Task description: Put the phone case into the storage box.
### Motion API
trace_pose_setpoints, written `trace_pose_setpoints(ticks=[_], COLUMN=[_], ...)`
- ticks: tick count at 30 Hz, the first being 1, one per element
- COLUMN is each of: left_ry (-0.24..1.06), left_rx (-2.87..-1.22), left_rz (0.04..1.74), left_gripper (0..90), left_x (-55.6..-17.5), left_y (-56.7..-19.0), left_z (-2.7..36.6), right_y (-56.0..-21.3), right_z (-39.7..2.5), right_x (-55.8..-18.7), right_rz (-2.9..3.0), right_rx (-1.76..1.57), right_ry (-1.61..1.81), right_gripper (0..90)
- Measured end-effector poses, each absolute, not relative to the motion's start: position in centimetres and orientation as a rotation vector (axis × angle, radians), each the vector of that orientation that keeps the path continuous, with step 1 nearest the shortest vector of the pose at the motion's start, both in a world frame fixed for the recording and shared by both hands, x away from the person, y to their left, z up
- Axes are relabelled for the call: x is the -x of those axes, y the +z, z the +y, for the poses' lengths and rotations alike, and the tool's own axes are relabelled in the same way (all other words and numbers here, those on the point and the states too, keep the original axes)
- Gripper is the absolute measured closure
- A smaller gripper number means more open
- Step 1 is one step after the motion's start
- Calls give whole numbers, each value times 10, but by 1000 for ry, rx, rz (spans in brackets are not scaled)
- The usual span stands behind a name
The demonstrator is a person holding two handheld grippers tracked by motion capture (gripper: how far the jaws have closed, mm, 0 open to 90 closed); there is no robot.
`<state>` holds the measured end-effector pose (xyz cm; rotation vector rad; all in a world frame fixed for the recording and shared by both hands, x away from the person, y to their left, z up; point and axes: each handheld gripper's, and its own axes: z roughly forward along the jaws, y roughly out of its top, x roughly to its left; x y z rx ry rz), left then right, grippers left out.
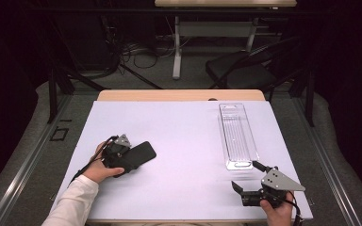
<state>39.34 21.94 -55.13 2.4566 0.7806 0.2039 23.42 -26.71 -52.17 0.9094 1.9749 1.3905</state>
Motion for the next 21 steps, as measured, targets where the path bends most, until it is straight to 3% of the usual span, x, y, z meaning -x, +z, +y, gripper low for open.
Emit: trace_pose_setpoints(ticks=[21], left_ry=[121], left_rx=[-2363], left_rz=[892], left_gripper=[142], left_x=[-388], left_y=[-528], left_z=[230], right_y=[-522], right_z=[-267], right_x=[-234], right_rz=[1971], right_rx=[-903], right_ry=[1394], right_gripper=[13])
